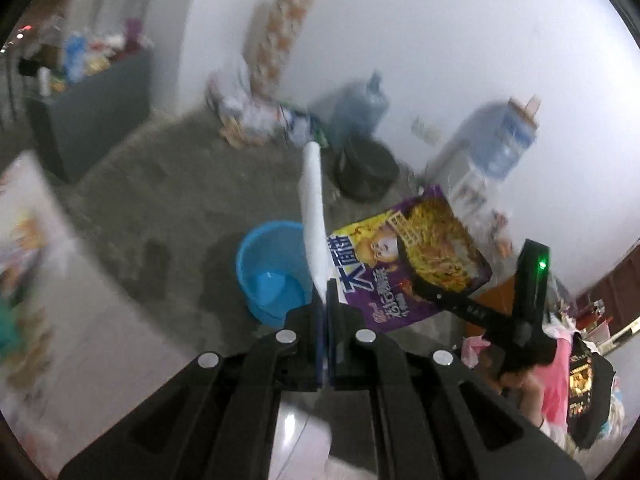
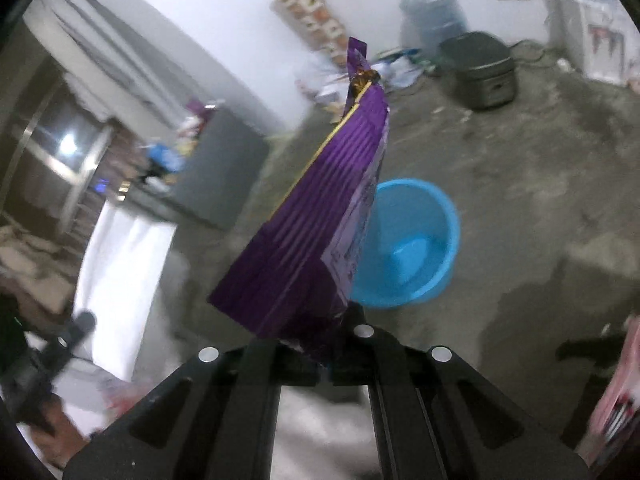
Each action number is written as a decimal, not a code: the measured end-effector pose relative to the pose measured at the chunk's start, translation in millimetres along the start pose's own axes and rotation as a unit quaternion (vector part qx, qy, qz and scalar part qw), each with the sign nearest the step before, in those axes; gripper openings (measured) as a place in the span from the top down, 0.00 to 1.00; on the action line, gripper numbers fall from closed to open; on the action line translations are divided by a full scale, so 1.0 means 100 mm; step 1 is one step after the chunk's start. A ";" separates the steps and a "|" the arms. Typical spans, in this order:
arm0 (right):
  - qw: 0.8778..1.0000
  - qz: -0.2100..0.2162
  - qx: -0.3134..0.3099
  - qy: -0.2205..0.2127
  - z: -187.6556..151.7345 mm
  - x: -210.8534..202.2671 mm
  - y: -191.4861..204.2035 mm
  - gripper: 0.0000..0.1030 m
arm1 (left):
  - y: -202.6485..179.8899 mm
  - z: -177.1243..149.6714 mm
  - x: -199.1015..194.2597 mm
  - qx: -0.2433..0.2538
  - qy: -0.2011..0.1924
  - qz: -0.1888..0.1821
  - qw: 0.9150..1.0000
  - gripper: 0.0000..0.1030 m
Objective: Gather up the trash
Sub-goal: 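Carry the purple bag to the blue wastebasket and release it, then move both tools back over the table toward the remaining trash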
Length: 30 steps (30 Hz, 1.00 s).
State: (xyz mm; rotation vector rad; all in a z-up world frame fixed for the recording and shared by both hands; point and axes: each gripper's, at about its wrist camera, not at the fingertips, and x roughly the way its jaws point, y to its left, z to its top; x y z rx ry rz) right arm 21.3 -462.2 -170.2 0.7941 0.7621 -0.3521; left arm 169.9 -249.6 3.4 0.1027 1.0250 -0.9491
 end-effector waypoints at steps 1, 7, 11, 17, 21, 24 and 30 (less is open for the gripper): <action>1.000 -0.017 -0.002 0.000 0.03 0.14 -0.03 1.00 | -0.03 0.09 0.22 0.003 0.015 0.006 1.000 0.99; 0.998 -0.057 -0.010 0.014 0.24 0.86 -0.21 0.99 | -0.09 0.50 1.44 0.030 0.088 0.037 0.995 0.99; 0.997 -0.063 -0.026 0.028 0.36 1.24 -0.13 0.94 | 0.03 0.61 2.11 0.032 0.125 0.051 0.990 0.94; 0.992 -0.087 -0.005 0.094 0.30 1.61 -0.39 0.41 | 0.22 0.51 2.57 0.015 0.155 0.103 0.982 0.54; 0.994 -0.076 0.032 0.069 0.24 1.33 -0.48 0.40 | 0.25 0.48 2.39 0.010 0.138 0.089 0.986 0.47; 0.995 -0.073 0.045 0.050 0.26 1.12 -0.47 0.39 | 0.16 0.51 2.19 0.027 0.107 0.094 0.989 0.44; 0.998 -0.048 0.049 0.016 0.40 0.87 -0.34 0.39 | 0.00 0.55 1.55 0.047 0.050 0.078 0.995 0.41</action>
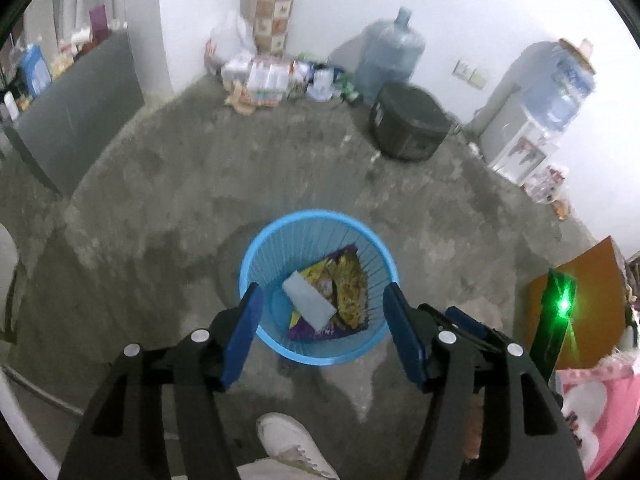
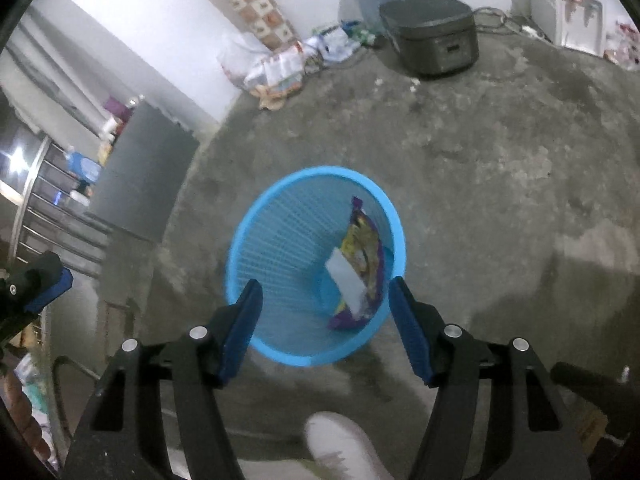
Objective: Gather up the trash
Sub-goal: 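Move both tools back over the table toward the remaining trash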
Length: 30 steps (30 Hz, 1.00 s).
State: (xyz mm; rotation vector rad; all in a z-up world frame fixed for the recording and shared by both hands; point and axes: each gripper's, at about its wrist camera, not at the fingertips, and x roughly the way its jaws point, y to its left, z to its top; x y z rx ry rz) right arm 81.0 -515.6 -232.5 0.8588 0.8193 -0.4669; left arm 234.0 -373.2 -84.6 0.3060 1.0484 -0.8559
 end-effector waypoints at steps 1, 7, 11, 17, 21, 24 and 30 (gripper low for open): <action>1.000 0.006 -0.003 -0.004 0.00 -0.04 0.04 0.39 | 0.00 -0.02 -0.16 0.002 -0.014 -0.003 1.000 0.41; 0.996 0.068 -0.057 -0.027 -0.09 -0.53 0.52 0.39 | 0.10 -0.25 -1.11 -0.003 -0.074 -0.028 0.997 0.40; 0.986 0.127 -0.103 -0.029 -0.22 -0.90 0.95 0.39 | 0.30 -0.60 -1.75 -0.005 -0.114 -0.006 0.993 0.40; 0.964 0.193 -0.181 0.021 -0.54 -1.03 1.61 0.39 | 0.87 -1.41 -2.65 -0.060 -0.194 0.063 0.977 0.34; 0.947 0.233 -0.214 0.059 -0.78 -1.07 2.00 0.39 | 1.28 -2.04 -3.09 -0.125 -0.220 0.112 0.961 0.33; 0.934 0.246 -0.241 0.088 -1.01 -1.08 2.27 0.39 | 1.48 -2.48 -3.34 -0.159 -0.235 0.151 0.947 0.33; 0.910 0.267 -0.284 0.139 -1.40 -1.10 2.69 0.34 | 1.80 -3.21 -3.71 -0.221 -0.258 0.197 0.920 0.33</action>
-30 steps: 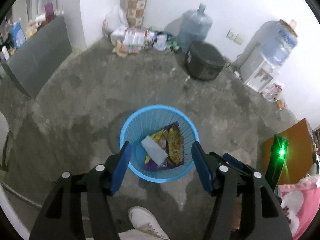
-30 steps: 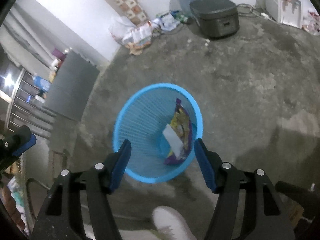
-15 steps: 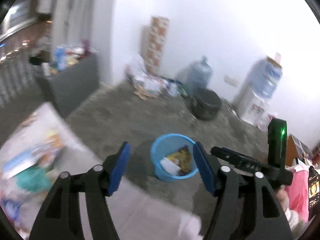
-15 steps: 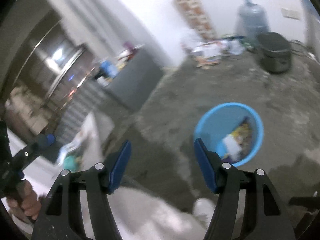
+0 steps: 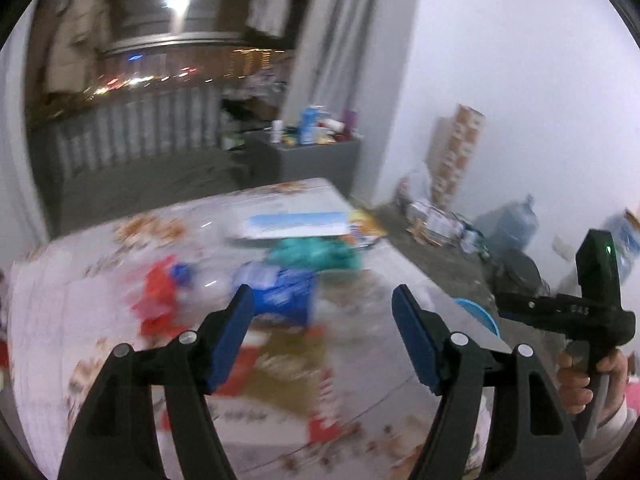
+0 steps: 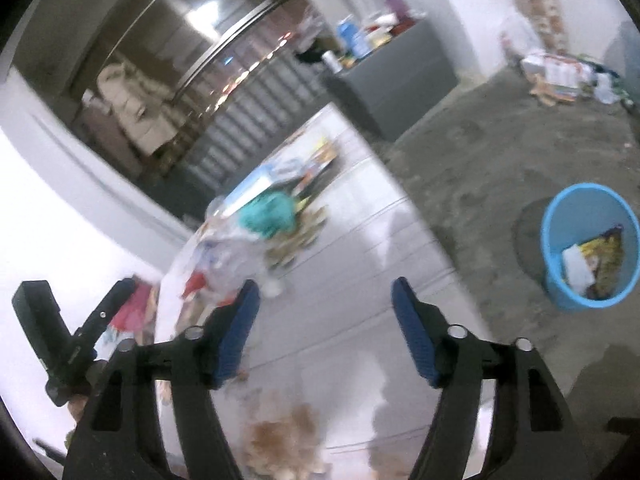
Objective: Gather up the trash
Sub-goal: 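Move both tools back over the table toward the remaining trash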
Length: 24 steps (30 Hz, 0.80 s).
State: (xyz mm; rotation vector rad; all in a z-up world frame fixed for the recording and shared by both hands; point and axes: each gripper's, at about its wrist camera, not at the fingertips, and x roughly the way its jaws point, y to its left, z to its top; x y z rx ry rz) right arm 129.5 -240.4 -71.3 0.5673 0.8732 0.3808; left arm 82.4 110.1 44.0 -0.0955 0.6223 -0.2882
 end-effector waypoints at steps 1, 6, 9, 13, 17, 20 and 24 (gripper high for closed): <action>1.000 0.006 -0.003 0.007 0.00 0.03 0.04 0.34 | 0.11 -0.04 -0.05 -0.018 0.000 0.007 1.000 0.33; 0.999 0.035 -0.015 0.040 -0.04 0.22 0.33 0.34 | 0.51 -0.20 -0.19 -0.075 -0.003 0.022 0.997 0.33; 0.997 0.044 -0.018 0.056 -0.05 0.34 0.47 0.34 | 0.65 -0.28 -0.21 -0.095 0.001 0.020 0.995 0.33; 0.996 0.053 -0.010 0.075 -0.10 0.48 0.65 0.34 | 0.78 -0.38 -0.19 -0.106 0.009 0.005 0.994 0.39; 0.995 0.048 -0.012 0.084 -0.13 0.56 0.75 0.34 | 0.83 -0.39 -0.11 -0.111 0.017 -0.009 0.994 0.48; 0.994 0.057 -0.015 0.091 -0.14 0.62 0.82 0.34 | 0.83 -0.40 -0.10 -0.114 0.019 -0.026 0.993 0.53; 0.995 0.049 -0.027 0.085 -0.12 0.67 0.91 0.36 | 0.83 -0.42 -0.08 -0.114 0.023 -0.046 0.992 0.59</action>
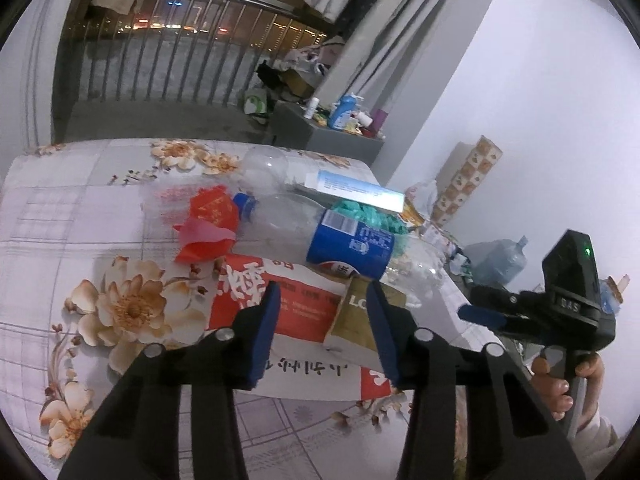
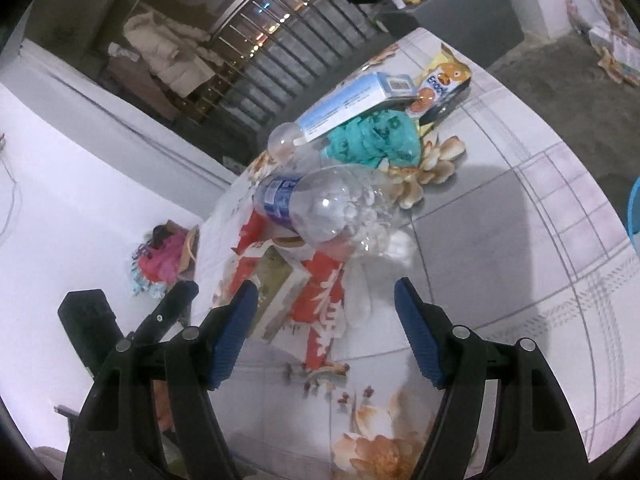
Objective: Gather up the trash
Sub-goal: 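Move both tools back over the table toward the remaining trash, then grasp the gold tissue pack with the left gripper while the right grasps the blue-labelled bottle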
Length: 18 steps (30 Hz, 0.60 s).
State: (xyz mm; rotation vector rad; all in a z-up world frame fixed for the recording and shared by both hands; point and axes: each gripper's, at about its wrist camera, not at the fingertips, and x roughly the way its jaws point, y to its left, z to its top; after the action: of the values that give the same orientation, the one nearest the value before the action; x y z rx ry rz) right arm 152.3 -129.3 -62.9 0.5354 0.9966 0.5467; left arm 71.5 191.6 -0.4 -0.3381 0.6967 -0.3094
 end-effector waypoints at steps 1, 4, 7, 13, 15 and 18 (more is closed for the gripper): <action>1.000 -0.005 -0.005 -0.004 0.02 -0.01 0.03 0.37 | -0.01 0.00 0.01 0.000 0.002 -0.007 1.000 0.59; 0.999 -0.021 -0.033 -0.027 0.10 -0.06 0.13 0.37 | -0.09 0.01 0.03 0.014 0.009 -0.021 1.000 0.59; 0.996 -0.040 -0.060 -0.046 0.19 -0.12 0.20 0.37 | -0.18 0.03 0.10 0.033 0.017 -0.029 0.999 0.59; 0.992 -0.049 -0.107 -0.046 0.45 -0.01 0.28 0.37 | -0.34 0.03 0.36 0.066 0.055 -0.021 0.996 0.55; 0.989 -0.054 -0.135 -0.038 0.53 0.07 0.33 0.37 | -0.39 0.03 0.45 0.074 0.069 -0.018 0.995 0.43; 0.979 -0.052 -0.199 -0.011 0.62 0.25 0.45 0.33 | -0.45 0.03 0.55 0.089 0.088 -0.019 0.992 0.36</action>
State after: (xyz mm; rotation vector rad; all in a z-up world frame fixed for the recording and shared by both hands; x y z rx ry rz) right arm 209.4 -90.1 -22.6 0.1313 0.8591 0.6249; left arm 105.8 130.5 -11.5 -0.1544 0.8304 -0.4385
